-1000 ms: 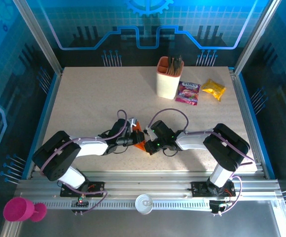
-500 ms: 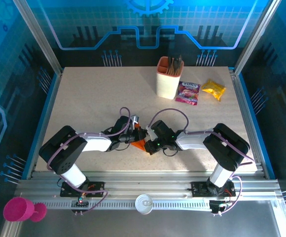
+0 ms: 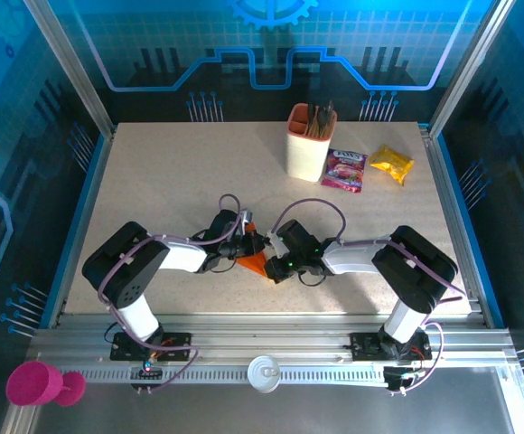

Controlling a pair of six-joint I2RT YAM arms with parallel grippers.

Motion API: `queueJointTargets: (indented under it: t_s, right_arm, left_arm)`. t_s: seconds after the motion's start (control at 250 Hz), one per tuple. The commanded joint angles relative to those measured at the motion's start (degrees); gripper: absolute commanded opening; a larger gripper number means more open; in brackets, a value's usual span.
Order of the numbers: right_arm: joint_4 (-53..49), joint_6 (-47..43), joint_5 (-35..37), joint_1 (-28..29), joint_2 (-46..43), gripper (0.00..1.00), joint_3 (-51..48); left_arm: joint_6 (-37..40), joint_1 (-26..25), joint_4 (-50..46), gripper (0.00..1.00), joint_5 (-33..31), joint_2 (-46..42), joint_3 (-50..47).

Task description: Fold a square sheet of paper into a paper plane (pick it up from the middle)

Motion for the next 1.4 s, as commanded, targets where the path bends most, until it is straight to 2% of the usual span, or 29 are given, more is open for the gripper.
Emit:
queueJointTargets:
  t_s: [0.0,0.715,0.891,0.983,1.051,1.17,1.398]
  right_arm:
    - [-10.6,-0.2,2.3,-0.1,4.7,0.0,-3.2]
    - [-11.1,-0.4,1.0,-0.3,4.3,0.0,-2.7]
    - [-13.1,0.2,-0.8,-2.8,-3.9,0.26,-3.0]
    - [-14.4,0.9,-1.1,-3.7,-9.3,0.3,-3.1]
    - [-15.2,1.2,-1.6,-3.8,-11.7,0.28,-2.5]
    - [-15.1,1.6,-3.2,-3.8,-12.2,0.17,-0.5]
    - [-12.3,2.2,-5.6,-2.7,-6.3,0.09,4.9]
  left_arm:
    - [2.1,0.9,0.8,0.0,-1.4,1.4,1.3]
    - [5.7,3.7,0.4,0.0,-2.5,7.0,1.9]
    - [6.6,3.7,0.0,0.0,-2.5,7.4,0.7]
    - [6.9,3.7,-0.1,0.0,-2.6,7.7,0.3]
    - [7.1,3.7,-0.2,0.0,-2.6,7.8,0.1]
    - [7.6,3.7,-0.6,0.0,-2.8,7.7,-0.2]
    - [7.7,3.7,-1.2,0.0,-2.9,8.0,0.1]
